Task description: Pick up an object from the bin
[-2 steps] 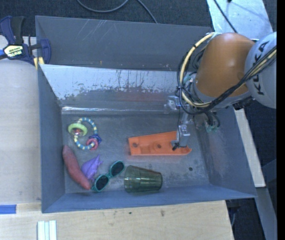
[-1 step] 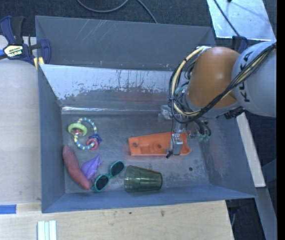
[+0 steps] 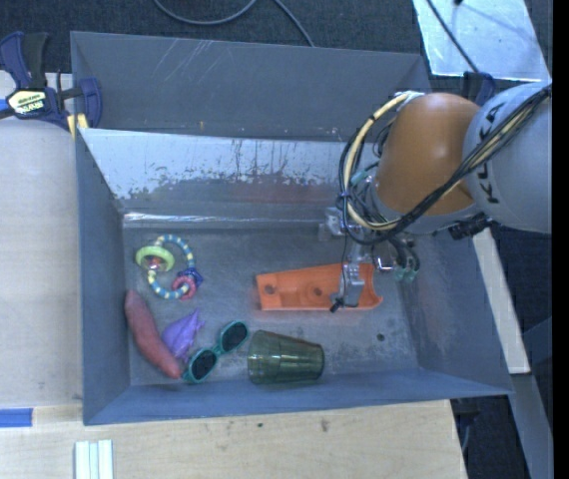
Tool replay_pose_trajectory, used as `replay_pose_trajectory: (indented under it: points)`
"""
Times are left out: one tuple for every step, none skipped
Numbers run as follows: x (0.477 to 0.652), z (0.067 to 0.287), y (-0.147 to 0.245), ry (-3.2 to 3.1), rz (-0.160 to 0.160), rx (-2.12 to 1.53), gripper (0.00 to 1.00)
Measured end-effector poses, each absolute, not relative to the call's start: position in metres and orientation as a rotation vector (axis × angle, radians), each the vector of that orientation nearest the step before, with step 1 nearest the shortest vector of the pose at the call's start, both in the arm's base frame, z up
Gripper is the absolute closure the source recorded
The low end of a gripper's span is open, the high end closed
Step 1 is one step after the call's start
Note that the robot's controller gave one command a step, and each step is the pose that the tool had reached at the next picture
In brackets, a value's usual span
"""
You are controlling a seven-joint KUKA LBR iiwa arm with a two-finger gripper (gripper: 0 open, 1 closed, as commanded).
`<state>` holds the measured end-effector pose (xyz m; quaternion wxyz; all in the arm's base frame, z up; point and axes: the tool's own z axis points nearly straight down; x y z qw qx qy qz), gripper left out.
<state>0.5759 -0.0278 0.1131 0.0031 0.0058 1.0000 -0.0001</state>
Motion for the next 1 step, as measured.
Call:
replay_pose_trajectory:
  points:
    - [0.5725, 0.0851, -0.0118, 3.131, 0.0, 0.172, 0.0]
